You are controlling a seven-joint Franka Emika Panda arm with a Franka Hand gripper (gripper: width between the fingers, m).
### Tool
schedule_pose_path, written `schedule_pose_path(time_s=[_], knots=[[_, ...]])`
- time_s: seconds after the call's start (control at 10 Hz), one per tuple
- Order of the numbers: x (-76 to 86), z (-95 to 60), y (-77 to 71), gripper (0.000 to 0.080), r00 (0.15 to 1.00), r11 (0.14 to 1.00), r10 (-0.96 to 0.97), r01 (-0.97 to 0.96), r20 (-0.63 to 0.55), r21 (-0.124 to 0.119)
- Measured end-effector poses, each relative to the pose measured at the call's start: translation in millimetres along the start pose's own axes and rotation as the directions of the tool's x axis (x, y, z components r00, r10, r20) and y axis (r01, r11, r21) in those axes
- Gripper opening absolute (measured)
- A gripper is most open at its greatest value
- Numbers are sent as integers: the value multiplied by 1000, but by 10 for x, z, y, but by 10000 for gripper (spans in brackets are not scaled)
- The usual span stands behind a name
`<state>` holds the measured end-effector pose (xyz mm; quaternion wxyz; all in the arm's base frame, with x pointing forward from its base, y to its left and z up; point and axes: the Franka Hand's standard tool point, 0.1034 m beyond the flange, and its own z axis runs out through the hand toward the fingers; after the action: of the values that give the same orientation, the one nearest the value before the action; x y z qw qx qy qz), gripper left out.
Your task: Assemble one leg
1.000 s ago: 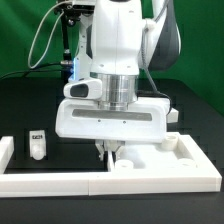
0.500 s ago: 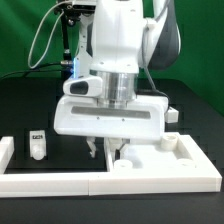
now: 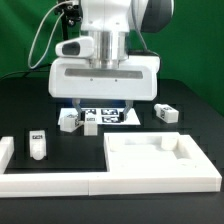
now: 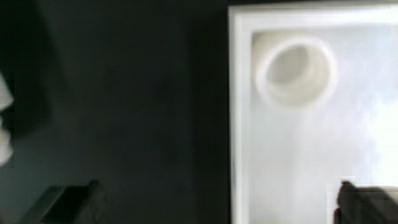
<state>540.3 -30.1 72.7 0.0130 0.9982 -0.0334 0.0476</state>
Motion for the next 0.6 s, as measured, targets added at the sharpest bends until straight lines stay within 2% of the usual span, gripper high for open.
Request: schedule_pose_path(time_s=[0.3, 0.5, 0.6], knots=[[-99, -6, -32, 649, 972, 1000, -1, -6, 236, 28], [-416, -23, 129, 649, 914, 999, 29, -43, 405, 26], [-587, -32, 177, 649, 856, 997, 40, -64, 515, 29]])
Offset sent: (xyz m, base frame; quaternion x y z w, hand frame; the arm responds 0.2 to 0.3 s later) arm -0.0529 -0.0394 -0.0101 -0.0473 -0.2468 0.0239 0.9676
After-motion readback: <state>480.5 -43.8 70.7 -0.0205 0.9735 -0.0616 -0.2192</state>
